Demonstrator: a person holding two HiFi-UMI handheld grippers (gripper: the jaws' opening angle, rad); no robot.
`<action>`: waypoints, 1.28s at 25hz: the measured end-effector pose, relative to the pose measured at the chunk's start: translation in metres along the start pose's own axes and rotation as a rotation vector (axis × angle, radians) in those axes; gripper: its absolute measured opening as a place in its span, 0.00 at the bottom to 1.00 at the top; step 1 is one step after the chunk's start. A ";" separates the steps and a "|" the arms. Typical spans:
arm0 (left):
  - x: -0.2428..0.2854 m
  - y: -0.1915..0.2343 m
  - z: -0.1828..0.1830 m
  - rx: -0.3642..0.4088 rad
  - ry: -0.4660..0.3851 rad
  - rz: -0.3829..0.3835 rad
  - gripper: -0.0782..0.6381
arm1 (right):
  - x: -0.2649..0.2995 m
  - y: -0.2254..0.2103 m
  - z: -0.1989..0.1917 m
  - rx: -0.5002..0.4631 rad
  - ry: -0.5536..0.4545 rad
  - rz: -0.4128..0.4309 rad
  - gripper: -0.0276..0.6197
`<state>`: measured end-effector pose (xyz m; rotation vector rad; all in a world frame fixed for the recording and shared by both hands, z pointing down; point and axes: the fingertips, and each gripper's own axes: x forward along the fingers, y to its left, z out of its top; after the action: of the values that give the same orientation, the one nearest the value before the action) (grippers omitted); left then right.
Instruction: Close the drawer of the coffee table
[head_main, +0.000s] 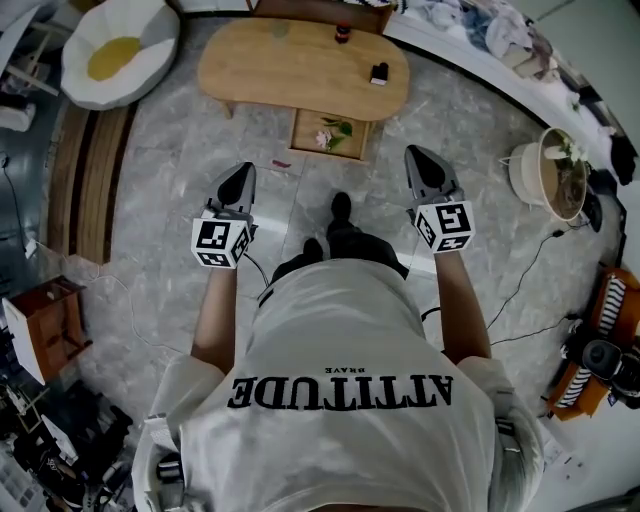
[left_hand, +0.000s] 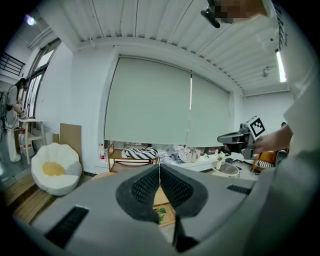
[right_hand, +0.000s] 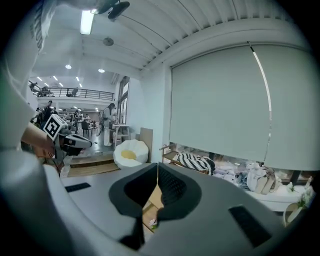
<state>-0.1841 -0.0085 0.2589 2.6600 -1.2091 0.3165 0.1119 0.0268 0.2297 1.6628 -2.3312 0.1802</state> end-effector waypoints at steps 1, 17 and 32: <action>0.007 0.000 0.001 -0.001 0.002 0.005 0.14 | 0.005 -0.005 -0.001 0.000 0.003 0.007 0.07; 0.106 0.004 0.018 0.018 0.035 0.127 0.14 | 0.095 -0.090 -0.030 0.034 0.054 0.107 0.07; 0.167 0.006 0.000 0.097 0.133 0.106 0.14 | 0.137 -0.105 -0.081 0.077 0.140 0.157 0.07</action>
<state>-0.0815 -0.1319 0.3052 2.6109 -1.3262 0.5731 0.1811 -0.1119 0.3410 1.4499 -2.3743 0.4090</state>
